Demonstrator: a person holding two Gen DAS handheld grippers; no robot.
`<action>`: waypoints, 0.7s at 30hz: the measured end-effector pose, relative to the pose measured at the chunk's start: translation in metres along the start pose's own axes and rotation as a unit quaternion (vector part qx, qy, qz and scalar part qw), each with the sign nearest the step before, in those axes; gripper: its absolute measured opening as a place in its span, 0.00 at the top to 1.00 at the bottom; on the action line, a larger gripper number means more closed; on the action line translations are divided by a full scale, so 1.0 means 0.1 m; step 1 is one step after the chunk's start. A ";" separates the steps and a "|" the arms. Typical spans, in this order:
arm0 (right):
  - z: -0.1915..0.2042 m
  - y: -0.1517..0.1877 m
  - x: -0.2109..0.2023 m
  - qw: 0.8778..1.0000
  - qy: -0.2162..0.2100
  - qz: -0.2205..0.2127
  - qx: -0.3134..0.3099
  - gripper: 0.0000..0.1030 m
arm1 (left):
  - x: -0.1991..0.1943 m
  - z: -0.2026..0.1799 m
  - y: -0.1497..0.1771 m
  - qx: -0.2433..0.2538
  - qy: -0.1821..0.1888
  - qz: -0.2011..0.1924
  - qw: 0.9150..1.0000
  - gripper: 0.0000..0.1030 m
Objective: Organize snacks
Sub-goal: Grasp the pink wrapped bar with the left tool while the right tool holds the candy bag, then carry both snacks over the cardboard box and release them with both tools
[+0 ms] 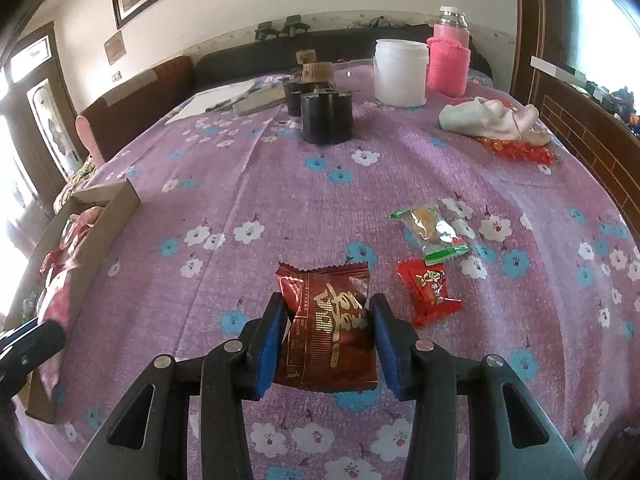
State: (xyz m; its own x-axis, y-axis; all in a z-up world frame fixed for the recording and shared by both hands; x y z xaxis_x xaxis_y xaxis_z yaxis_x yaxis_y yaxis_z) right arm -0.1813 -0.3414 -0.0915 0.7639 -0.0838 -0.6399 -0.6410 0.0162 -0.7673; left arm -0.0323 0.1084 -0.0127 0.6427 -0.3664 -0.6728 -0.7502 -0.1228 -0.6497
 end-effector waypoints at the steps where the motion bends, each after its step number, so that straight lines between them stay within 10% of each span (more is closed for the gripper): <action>1: 0.00 0.00 0.01 1.000 0.001 0.000 0.001 0.57 | -0.03 0.01 0.00 -0.001 0.001 -0.002 1.000 0.79; 13: -0.06 -0.01 0.01 1.000 0.000 -0.006 0.019 0.57 | -0.59 0.20 0.01 -0.039 0.050 -0.051 0.997 0.79; 21: 0.02 -0.10 -0.16 0.998 0.024 -0.051 0.002 0.57 | -1.23 1.00 0.08 -0.105 0.030 -0.107 0.988 0.78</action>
State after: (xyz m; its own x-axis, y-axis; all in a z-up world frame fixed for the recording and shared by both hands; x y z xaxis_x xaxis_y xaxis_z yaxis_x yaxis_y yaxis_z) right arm -0.1866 -0.3378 -0.0736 0.8202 -0.1327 -0.5565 -0.5605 0.0087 -0.8281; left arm -0.1016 0.2444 0.0296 0.7850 -0.3642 -0.5012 -0.6173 -0.3906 -0.6829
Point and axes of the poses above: each gripper's, at about its wrist camera, not at the fingertips, and x roughly the way its jaws point, z to its left, y to its underside, the point moved 9 cm from there along x, roughly the way its jaws point, and after that the axes turned 11 degrees about y, right-handed, at the moved point
